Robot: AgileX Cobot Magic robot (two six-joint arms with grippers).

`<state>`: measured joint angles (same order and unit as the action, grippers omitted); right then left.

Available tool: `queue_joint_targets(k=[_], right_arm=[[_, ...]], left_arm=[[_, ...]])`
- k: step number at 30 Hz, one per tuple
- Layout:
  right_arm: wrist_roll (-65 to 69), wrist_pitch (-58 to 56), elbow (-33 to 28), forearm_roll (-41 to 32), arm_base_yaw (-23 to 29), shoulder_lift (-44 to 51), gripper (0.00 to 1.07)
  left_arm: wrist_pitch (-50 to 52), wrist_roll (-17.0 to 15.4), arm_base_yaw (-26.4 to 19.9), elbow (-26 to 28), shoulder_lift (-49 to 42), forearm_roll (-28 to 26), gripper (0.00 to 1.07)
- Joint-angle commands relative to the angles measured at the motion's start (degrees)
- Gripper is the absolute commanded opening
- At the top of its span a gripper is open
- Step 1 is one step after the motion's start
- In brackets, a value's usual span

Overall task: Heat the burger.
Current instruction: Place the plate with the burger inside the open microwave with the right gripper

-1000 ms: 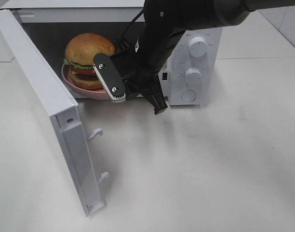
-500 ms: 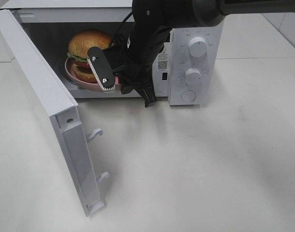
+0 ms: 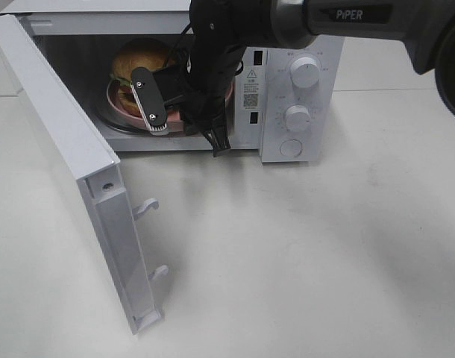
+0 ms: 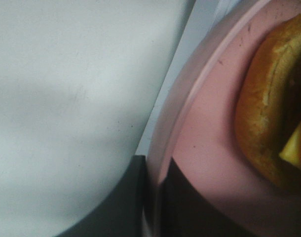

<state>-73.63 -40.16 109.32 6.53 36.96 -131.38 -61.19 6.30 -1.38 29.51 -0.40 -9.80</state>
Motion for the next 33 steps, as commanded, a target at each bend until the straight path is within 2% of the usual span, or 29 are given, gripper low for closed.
queue_joint_targets(k=[1,9,23,27,33], right_arm=[[1.1,1.9,2.1,1.3,-0.3,-0.1,0.02],[1.3,0.9,6.7,3.6,-0.3,-4.0,0.01],[1.3,2.3,9.2,3.5,-0.3,-6.4,0.04],[1.1,3.7,9.2,3.3,-0.3,-6.4,0.09],[1.1,4.2,9.2,3.0,-0.3,-6.4,0.24]], left_arm=[[-0.1,-0.2,-0.1,0.0,-0.4,-0.5,0.96],[-0.1,-0.2,-0.1,0.0,-0.4,-0.5,0.96],[-0.1,-0.2,-0.1,0.0,-0.4,-0.5,0.96],[-0.1,-0.2,-0.1,0.0,-0.4,-0.5,0.96],[-0.1,-0.2,-0.1,0.0,-0.4,-0.5,0.96]])
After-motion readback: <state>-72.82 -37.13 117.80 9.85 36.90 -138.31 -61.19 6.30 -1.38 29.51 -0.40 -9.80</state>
